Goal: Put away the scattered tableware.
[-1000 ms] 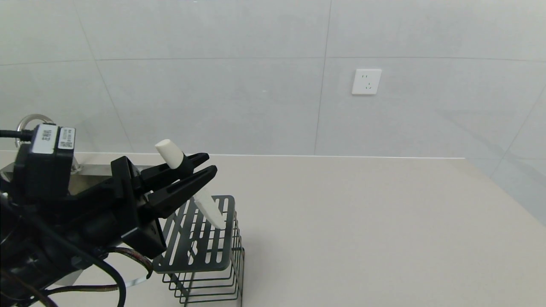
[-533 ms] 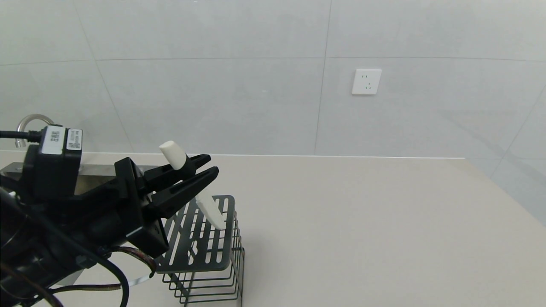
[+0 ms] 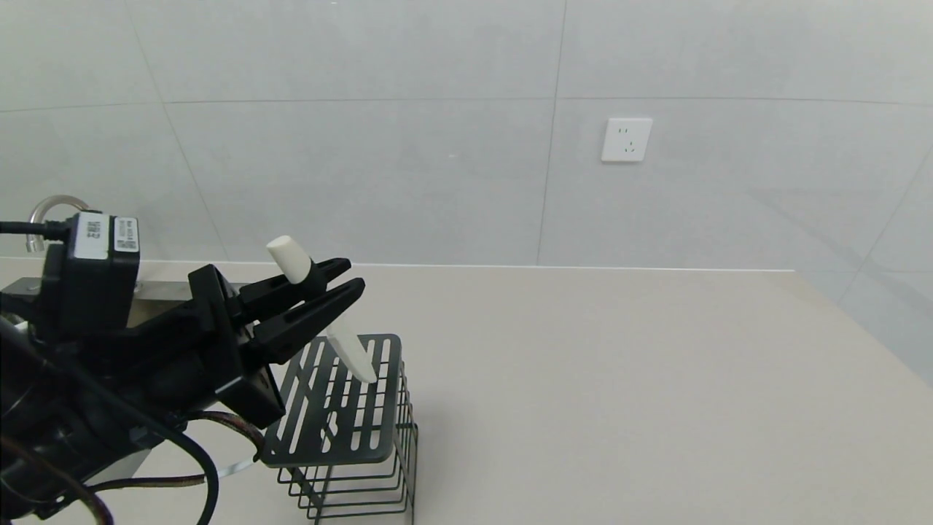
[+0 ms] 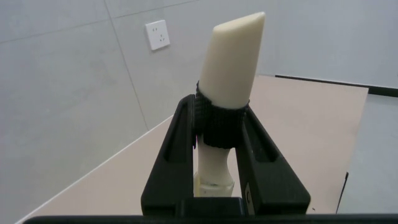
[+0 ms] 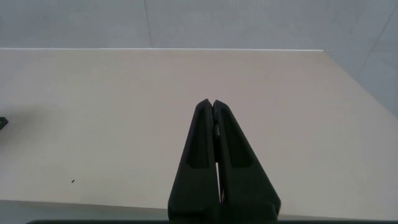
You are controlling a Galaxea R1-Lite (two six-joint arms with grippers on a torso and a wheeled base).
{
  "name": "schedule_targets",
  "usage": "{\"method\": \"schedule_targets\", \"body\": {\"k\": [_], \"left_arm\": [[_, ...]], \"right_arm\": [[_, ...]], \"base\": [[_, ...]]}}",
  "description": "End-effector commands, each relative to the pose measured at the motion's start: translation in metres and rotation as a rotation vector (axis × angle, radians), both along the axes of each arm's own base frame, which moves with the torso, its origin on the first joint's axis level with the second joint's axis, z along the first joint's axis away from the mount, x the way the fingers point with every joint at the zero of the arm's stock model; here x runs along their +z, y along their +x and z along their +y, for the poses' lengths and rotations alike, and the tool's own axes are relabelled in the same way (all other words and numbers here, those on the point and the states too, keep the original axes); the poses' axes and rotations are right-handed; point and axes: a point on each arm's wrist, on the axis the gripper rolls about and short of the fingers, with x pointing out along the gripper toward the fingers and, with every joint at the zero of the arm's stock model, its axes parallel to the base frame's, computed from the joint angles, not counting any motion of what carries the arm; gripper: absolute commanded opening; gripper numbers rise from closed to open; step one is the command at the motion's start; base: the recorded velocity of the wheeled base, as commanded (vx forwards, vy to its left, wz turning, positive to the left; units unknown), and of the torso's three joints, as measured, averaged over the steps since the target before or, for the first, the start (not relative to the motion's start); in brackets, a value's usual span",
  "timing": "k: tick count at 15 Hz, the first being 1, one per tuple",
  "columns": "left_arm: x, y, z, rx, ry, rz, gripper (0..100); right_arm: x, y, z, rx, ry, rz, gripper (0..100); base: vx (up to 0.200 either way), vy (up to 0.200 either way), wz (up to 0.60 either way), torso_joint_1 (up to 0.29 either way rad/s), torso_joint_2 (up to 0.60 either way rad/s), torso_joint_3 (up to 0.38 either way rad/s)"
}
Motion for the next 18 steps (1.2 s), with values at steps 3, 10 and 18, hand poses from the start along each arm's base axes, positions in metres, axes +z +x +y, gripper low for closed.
{"method": "schedule_targets", "body": {"k": [3, 10, 18], "left_arm": [[0.004, 0.0, -0.003, -0.017, -0.008, -0.02, 0], [-0.003, 0.006, -0.006, -0.012, 0.01, 0.012, 0], [-0.01, 0.01, -0.009, -0.009, 0.04, 0.024, 0]], "right_arm": [[0.0, 0.0, 0.0, 0.001, 0.0, 0.002, 0], [0.0, 0.0, 0.0, 0.001, 0.0, 0.002, 0], [0.0, 0.0, 0.0, 0.001, 0.0, 0.002, 0]], "base": [[0.0, 0.0, 0.0, 0.0, 0.0, 0.0], [0.0, 0.0, 0.0, 0.0, 0.0, 0.0], [0.0, 0.0, 0.0, 0.0, 0.0, 0.0]]}}
